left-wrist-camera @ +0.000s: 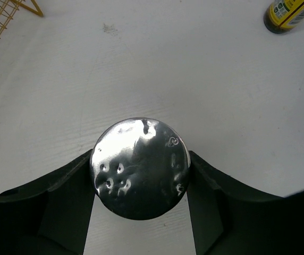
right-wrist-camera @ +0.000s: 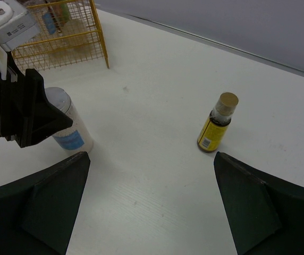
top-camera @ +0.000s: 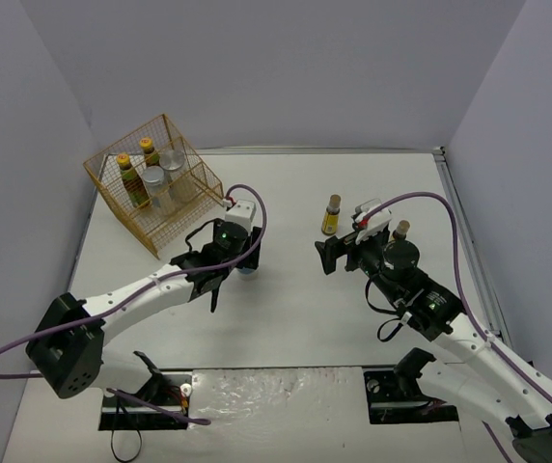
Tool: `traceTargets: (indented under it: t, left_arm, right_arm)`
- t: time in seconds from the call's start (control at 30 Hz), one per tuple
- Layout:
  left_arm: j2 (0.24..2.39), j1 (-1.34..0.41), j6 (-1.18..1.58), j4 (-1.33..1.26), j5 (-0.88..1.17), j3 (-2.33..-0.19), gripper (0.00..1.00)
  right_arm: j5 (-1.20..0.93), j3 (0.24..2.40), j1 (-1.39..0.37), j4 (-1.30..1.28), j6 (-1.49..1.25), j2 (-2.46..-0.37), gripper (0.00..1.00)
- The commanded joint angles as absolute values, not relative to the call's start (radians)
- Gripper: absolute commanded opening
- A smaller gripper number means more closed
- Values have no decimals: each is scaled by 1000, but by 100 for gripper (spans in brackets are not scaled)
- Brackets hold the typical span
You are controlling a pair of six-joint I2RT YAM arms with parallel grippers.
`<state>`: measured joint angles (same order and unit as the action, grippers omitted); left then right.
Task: Organize the condiment bottles
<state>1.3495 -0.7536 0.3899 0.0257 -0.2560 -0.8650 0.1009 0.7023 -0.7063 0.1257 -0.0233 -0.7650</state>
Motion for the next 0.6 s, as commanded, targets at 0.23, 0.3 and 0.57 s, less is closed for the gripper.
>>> traceTargets:
  t: [0.23,0.3,0.57]
  left_arm:
    - [1121,-626,374,251,-380,-1080,0]
    - [1099,-533,364,283,-384,-1131,0]
    - [1154,-186,315,342,-318,-1335,0]
  right_arm:
    - [112,704,-701,186,-30,-746,100]
    - [111,704,-700,186,-30,-745,100]
    - [104,706,-700,186,-29,-741,100]
